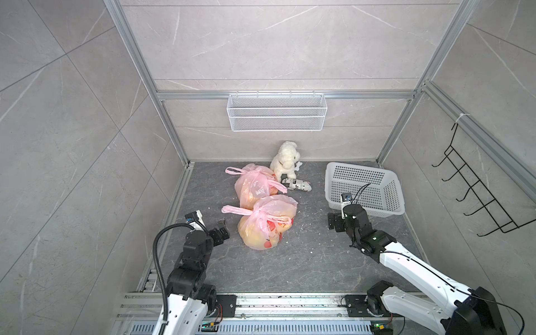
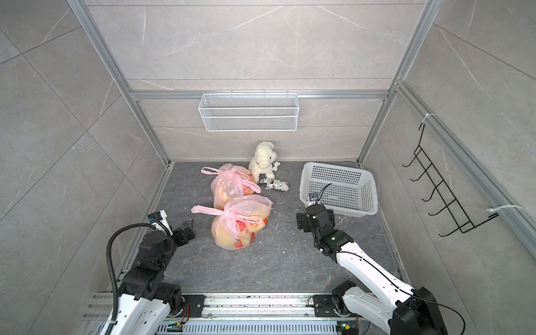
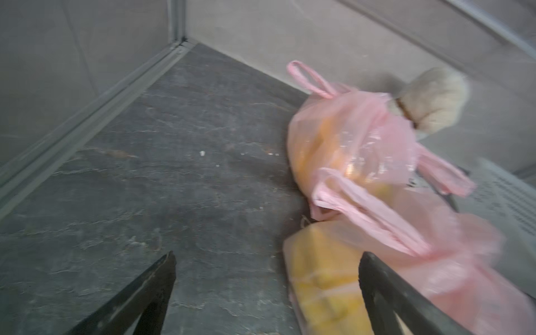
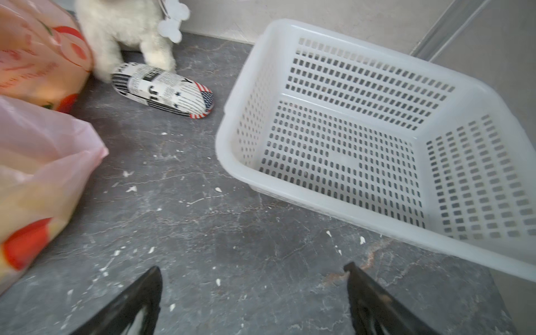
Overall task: Place the banana into a plastic bag & tie a knot
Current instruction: Reset both arms
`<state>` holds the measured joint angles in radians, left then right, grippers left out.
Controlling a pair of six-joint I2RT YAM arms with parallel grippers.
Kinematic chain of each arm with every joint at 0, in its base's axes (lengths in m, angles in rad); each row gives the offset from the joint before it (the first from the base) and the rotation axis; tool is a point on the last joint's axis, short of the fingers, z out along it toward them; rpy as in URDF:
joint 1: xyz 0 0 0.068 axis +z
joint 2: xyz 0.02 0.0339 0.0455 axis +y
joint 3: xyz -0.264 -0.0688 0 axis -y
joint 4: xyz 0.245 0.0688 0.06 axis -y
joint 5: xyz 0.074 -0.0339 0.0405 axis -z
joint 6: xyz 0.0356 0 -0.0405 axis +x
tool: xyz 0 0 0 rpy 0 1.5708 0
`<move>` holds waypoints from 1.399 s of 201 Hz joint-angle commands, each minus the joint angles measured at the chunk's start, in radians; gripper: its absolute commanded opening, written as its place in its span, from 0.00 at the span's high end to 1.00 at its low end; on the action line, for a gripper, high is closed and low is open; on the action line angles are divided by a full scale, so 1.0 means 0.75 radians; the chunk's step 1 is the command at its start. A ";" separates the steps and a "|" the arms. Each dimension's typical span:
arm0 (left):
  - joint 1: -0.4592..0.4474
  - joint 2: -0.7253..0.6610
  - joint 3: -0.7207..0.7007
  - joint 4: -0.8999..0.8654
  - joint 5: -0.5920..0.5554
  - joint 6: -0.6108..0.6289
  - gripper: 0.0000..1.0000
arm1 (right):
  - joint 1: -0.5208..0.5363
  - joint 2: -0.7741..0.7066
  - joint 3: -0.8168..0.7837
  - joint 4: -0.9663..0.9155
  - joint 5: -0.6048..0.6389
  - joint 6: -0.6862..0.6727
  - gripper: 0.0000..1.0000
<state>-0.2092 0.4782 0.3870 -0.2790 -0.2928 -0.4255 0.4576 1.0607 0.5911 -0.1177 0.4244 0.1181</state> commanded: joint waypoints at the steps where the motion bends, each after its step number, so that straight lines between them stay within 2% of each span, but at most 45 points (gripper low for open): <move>1: -0.001 0.266 -0.025 0.398 -0.306 0.165 0.00 | -0.073 0.080 -0.084 0.229 0.040 -0.052 0.00; 16: 0.000 0.462 -0.012 0.579 -0.332 0.312 0.00 | -0.093 0.121 -0.143 0.365 0.070 -0.068 0.00; 25: 0.003 0.544 -0.008 0.673 -0.348 0.380 0.00 | -0.118 0.145 -0.176 0.434 0.029 -0.065 0.00; 44: 0.011 0.700 -0.025 0.868 -0.305 0.531 0.00 | -0.163 0.243 -0.233 0.609 0.003 -0.065 0.00; 48: 0.017 0.723 -0.030 0.896 -0.283 0.548 0.00 | -0.165 0.243 -0.219 0.572 -0.002 -0.066 0.00; 59: 0.036 0.781 -0.055 0.993 -0.205 0.565 0.00 | -0.173 0.259 -0.256 0.709 -0.014 -0.100 0.00; 72: 0.074 0.851 -0.078 1.092 -0.113 0.559 0.00 | -0.213 0.288 -0.242 0.739 -0.024 -0.101 0.00; 97: 0.125 1.043 -0.120 1.337 -0.028 0.599 0.00 | -0.300 0.369 -0.230 0.882 -0.166 -0.154 0.00; 114: 0.165 1.100 -0.109 1.401 0.120 0.660 0.00 | -0.332 0.438 -0.239 1.051 -0.272 -0.216 0.00; 122: 0.195 1.176 -0.103 1.464 0.160 0.665 0.00 | -0.346 0.492 -0.230 1.083 -0.309 -0.234 0.00; 131: 0.250 1.283 -0.104 1.563 0.252 0.642 0.00 | -0.364 0.577 -0.249 1.236 -0.335 -0.231 0.00; 143: 0.288 1.397 -0.113 1.722 0.299 0.626 0.00 | -0.463 0.557 -0.253 1.168 -0.454 -0.161 0.00; 157: 0.299 1.345 -0.078 1.557 0.333 0.619 0.00 | -0.496 0.640 -0.327 1.428 -0.533 -0.167 0.00; 167: 0.301 1.371 -0.087 1.627 0.316 0.613 0.00 | -0.495 0.613 -0.308 1.333 -0.552 -0.182 0.00; 180: 0.301 1.354 -0.069 1.553 0.292 0.602 0.00 | -0.493 0.633 -0.318 1.403 -0.538 -0.180 0.00; 196: 0.301 1.362 -0.041 1.520 0.196 0.560 0.00 | -0.485 0.623 -0.319 1.373 -0.514 -0.181 0.00; 281: 0.304 1.361 -0.051 1.535 0.186 0.562 0.00 | -0.480 0.627 -0.323 1.396 -0.522 -0.186 0.01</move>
<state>0.0139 1.5063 0.3317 0.8162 -0.1295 0.0025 0.0959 1.5234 0.3569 0.8772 0.0406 -0.0132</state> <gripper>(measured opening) 0.998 0.996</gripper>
